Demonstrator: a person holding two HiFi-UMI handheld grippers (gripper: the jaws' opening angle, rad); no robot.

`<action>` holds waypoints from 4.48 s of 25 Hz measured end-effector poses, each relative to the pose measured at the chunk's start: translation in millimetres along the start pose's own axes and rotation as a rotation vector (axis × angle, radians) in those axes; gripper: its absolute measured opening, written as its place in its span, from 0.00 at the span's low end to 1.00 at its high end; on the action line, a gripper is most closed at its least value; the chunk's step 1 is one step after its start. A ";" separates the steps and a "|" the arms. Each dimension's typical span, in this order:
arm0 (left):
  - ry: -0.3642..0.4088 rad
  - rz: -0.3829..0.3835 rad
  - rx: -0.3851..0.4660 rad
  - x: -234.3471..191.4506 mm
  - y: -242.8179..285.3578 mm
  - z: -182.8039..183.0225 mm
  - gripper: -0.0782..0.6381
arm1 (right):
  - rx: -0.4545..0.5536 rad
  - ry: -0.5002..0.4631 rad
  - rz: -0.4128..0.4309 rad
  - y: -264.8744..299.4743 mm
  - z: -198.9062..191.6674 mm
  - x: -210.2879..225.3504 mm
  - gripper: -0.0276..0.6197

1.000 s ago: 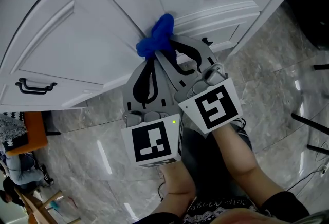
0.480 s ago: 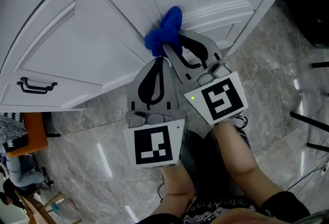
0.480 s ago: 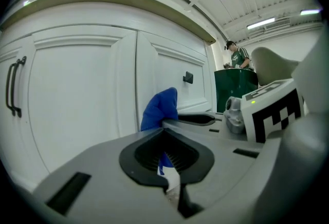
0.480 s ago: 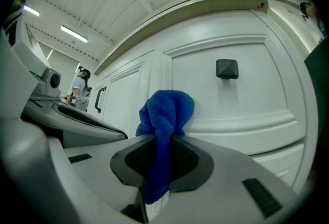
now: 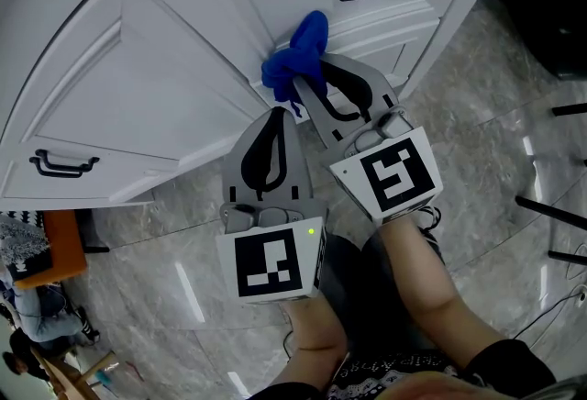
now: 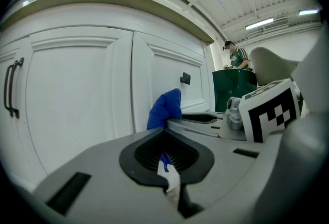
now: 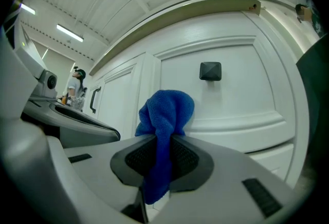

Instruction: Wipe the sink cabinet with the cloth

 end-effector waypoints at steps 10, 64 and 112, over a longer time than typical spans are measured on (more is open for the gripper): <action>0.011 -0.016 -0.009 2.8 5.2 -2.1 0.12 | 0.007 -0.006 -0.018 -7.3 -1.5 15.4 0.16; -0.001 -0.027 0.010 7.4 4.0 2.0 0.12 | 0.031 -0.035 -0.228 -34.3 -0.3 58.1 0.16; 0.008 -0.040 -0.007 14.6 15.3 -1.6 0.12 | 0.059 -0.095 -0.591 -55.9 -6.8 90.1 0.16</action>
Point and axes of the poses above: the fingertips, and each gripper's own axes: y forward along the fingers, x to its right, z out of its top, the point moved 10 cm from there along -y, backward along the fingers, and after that the axes turned 5 degrees about x, right-handed, at the moved point
